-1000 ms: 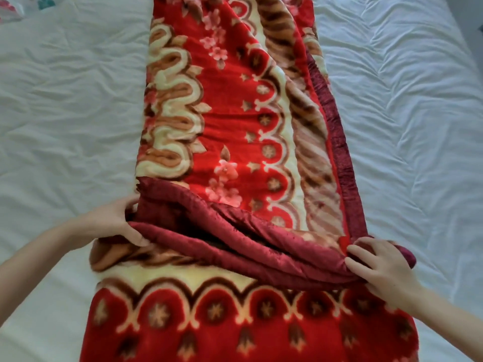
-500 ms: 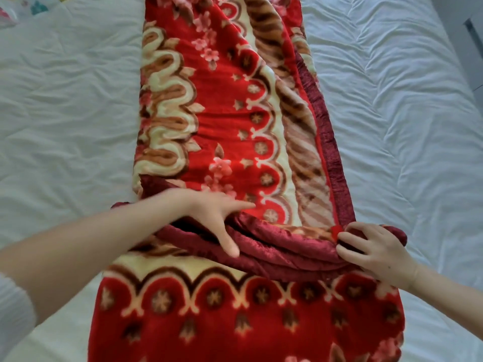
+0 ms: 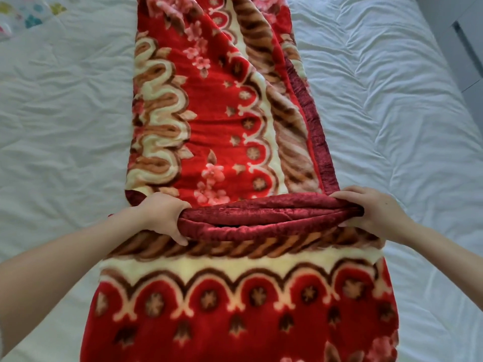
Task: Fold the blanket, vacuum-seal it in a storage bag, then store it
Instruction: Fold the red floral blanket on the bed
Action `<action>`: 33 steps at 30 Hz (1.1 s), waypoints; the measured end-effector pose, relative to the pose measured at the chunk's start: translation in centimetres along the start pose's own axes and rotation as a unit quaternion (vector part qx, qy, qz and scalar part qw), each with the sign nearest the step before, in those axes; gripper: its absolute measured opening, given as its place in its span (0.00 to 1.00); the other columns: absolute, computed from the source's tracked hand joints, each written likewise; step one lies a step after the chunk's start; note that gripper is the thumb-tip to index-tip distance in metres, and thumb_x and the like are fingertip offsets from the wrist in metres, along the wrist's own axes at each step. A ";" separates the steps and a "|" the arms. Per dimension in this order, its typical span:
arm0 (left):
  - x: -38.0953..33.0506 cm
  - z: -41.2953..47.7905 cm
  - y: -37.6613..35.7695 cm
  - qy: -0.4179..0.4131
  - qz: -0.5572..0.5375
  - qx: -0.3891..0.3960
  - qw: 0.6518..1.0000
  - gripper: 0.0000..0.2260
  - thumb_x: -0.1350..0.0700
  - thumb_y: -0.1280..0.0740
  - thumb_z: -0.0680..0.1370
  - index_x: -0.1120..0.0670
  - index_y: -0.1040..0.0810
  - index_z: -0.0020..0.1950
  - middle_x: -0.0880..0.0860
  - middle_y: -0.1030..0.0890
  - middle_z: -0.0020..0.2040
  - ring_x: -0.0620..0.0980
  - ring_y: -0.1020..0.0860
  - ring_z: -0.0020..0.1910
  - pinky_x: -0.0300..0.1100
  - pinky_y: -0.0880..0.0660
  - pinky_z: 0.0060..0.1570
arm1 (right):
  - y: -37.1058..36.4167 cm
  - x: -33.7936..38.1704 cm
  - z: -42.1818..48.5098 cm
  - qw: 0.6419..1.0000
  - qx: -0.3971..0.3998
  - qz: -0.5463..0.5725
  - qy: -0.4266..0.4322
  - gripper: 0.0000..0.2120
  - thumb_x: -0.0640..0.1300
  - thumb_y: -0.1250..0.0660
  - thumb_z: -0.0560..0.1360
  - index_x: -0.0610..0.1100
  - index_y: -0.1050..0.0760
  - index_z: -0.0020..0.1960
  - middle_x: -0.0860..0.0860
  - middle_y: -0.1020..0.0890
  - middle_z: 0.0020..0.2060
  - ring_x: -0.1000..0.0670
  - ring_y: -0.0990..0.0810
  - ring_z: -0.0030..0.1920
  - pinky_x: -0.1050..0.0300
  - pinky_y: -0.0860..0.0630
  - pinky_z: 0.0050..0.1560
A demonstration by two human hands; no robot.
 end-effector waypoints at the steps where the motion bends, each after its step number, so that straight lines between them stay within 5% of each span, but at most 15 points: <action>1: 0.2 0.0 0.4 0.006 -0.023 -0.007 1.000 0.23 0.32 0.26 0.58 0.44 0.29 0.42 0.43 0.22 0.40 0.45 0.24 0.42 0.42 0.28 0.41 | 0.3 0.0 0.4 1.000 0.005 0.008 -0.014 0.31 0.47 0.19 0.59 0.52 0.22 0.61 0.55 0.20 0.55 0.48 0.20 0.51 0.56 0.27 0.40; 5: 2.7 -0.3 4.0 0.042 -0.108 -0.013 0.993 0.26 0.31 0.26 0.55 0.45 0.26 0.44 0.43 0.21 0.40 0.44 0.23 0.41 0.41 0.27 0.43 | 2.4 -0.2 3.4 0.998 0.013 0.042 -0.054 0.32 0.48 0.20 0.61 0.54 0.24 0.63 0.61 0.23 0.54 0.52 0.22 0.53 0.54 0.27 0.48; 8: 4.7 -0.2 8.1 0.040 -0.117 -0.046 0.991 0.37 0.21 0.36 0.46 0.42 0.28 0.45 0.39 0.23 0.41 0.41 0.25 0.42 0.39 0.29 0.41 | 5.2 0.0 7.8 0.999 -0.010 0.026 -0.047 0.32 0.49 0.20 0.61 0.54 0.24 0.64 0.58 0.21 0.54 0.50 0.21 0.53 0.49 0.26 0.51; 13: 9.1 1.7 18.1 0.121 -0.040 -0.216 0.968 0.25 0.32 0.26 0.58 0.43 0.29 0.45 0.45 0.21 0.44 0.50 0.23 0.46 0.44 0.29 0.43 | 11.9 1.3 18.2 0.986 -0.145 -0.071 -0.040 0.28 0.48 0.24 0.67 0.57 0.26 0.65 0.53 0.22 0.57 0.44 0.23 0.56 0.49 0.26 0.51; 15: 10.7 3.1 21.4 0.182 0.021 -0.289 0.940 0.27 0.32 0.28 0.61 0.43 0.27 0.53 0.49 0.20 0.52 0.54 0.23 0.53 0.51 0.28 0.53 | 13.6 2.1 22.5 0.974 -0.177 -0.124 -0.064 0.30 0.47 0.28 0.70 0.57 0.31 0.69 0.50 0.26 0.63 0.42 0.28 0.61 0.47 0.28 0.55; 17: 11.3 4.7 21.9 0.245 0.068 -0.275 0.927 0.34 0.33 0.32 0.66 0.42 0.35 0.69 0.50 0.28 0.66 0.56 0.31 0.65 0.67 0.39 0.64 | 13.4 2.8 25.4 0.963 -0.104 -0.215 -0.126 0.33 0.50 0.32 0.74 0.59 0.43 0.75 0.48 0.37 0.72 0.41 0.38 0.70 0.42 0.36 0.66; 20: 10.2 7.0 18.0 0.271 0.103 -0.187 0.939 0.38 0.34 0.38 0.73 0.42 0.54 0.76 0.49 0.48 0.78 0.57 0.48 0.75 0.72 0.50 0.65 | 9.4 3.2 26.3 0.942 0.015 -0.292 -0.167 0.32 0.55 0.40 0.78 0.60 0.53 0.76 0.47 0.50 0.77 0.43 0.51 0.76 0.36 0.50 0.72; 25: 7.6 7.9 5.2 0.256 -0.052 -0.074 0.962 0.31 0.33 0.49 0.76 0.39 0.56 0.76 0.47 0.57 0.78 0.57 0.57 0.76 0.70 0.53 0.68 | 0.5 2.4 20.7 0.956 0.071 -0.249 -0.139 0.26 0.56 0.45 0.79 0.59 0.48 0.76 0.49 0.46 0.77 0.45 0.49 0.76 0.38 0.47 0.71; 30: 5.7 6.5 -0.9 0.257 -0.109 -0.151 0.948 0.29 0.34 0.52 0.78 0.40 0.57 0.76 0.48 0.59 0.78 0.55 0.62 0.76 0.65 0.56 0.70 | -7.1 1.4 11.8 0.959 0.127 -0.167 -0.192 0.35 0.67 0.70 0.72 0.59 0.56 0.77 0.50 0.54 0.77 0.48 0.56 0.77 0.39 0.56 0.73; 33: 4.5 3.5 -3.4 0.230 -0.070 -0.160 0.957 0.34 0.30 0.58 0.74 0.42 0.57 0.76 0.48 0.59 0.78 0.55 0.62 0.76 0.63 0.58 0.70 | -8.9 1.9 5.8 0.966 0.081 -0.152 -0.195 0.40 0.68 0.75 0.71 0.58 0.45 0.75 0.50 0.43 0.76 0.49 0.47 0.76 0.40 0.54 0.73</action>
Point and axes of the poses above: each hand's wrist, its own z-axis towards the middle knuckle, its own y-axis out of the back of the hand, x = y × z, the point moved 1 cm from there along z, towards the middle knuckle
